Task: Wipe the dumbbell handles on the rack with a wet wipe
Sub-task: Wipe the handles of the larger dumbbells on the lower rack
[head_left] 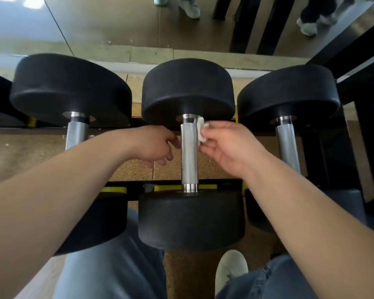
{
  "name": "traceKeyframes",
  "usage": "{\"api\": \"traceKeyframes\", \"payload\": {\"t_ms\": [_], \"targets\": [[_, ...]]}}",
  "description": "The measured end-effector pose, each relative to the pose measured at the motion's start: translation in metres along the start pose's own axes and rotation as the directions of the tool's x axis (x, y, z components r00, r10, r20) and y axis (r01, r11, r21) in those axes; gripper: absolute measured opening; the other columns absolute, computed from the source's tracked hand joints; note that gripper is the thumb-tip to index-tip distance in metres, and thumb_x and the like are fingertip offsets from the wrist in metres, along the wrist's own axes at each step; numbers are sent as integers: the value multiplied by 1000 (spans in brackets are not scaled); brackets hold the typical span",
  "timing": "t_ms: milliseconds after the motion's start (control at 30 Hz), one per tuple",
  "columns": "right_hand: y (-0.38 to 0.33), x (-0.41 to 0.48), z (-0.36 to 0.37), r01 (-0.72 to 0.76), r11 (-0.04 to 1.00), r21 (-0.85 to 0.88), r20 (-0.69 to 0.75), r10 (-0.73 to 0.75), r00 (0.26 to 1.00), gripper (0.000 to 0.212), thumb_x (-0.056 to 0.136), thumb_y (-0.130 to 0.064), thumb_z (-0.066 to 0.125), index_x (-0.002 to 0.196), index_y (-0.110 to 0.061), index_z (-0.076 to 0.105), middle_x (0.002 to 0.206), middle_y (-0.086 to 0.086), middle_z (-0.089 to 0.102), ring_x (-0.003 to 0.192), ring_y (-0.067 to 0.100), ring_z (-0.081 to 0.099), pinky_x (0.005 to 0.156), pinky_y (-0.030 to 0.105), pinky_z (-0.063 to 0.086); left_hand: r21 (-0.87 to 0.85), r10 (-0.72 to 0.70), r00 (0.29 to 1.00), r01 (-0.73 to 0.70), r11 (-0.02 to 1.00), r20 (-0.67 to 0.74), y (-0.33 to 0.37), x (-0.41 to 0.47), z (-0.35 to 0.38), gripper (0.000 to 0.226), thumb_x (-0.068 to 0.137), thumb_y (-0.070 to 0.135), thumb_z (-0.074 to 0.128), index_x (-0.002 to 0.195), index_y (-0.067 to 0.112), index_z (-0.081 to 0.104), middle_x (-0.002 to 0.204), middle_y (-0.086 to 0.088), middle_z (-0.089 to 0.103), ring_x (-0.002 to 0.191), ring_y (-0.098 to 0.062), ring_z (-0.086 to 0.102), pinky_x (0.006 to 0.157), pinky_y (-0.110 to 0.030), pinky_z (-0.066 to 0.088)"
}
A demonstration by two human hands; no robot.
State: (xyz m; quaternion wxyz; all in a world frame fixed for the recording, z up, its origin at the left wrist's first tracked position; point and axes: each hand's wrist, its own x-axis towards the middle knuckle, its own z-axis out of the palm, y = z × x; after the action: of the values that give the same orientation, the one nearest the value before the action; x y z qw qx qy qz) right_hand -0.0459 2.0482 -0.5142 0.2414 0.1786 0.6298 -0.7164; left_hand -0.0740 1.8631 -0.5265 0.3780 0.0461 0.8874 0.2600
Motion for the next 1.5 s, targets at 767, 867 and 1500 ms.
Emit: {"api": "traceKeyframes", "payload": {"t_ms": [767, 867, 1500], "targets": [[-5, -30, -6, 535, 78, -841, 536, -16, 844, 26, 93, -36, 72, 118, -41, 74, 87, -25, 58, 78, -8, 56, 67, 11, 37, 22, 89, 995, -88, 996, -44, 6, -15, -12, 30, 101, 11, 49, 119, 33, 61, 106, 6, 74, 95, -14, 73, 83, -39, 63], [-2, -16, -3, 515, 238, -823, 420, -354, 835, 27, 94, -38, 72, 120, -34, 74, 94, -20, 63, 79, -7, 59, 68, 6, 43, 10, 103, 994, -102, 995, -43, 7, -15, -11, 26, 102, 11, 47, 112, 27, 65, 102, 7, 73, 93, -9, 72, 79, -35, 63], [5, -6, -4, 512, 261, -819, 233, -664, 711, 21, 98, -31, 67, 118, -26, 73, 96, -16, 66, 78, -6, 60, 67, 8, 44, -132, 139, 925, -196, 972, -353, 8, -38, -9, 30, 96, 3, 47, 85, 22, 68, 78, 5, 74, 73, -6, 72, 61, -20, 56]]}}
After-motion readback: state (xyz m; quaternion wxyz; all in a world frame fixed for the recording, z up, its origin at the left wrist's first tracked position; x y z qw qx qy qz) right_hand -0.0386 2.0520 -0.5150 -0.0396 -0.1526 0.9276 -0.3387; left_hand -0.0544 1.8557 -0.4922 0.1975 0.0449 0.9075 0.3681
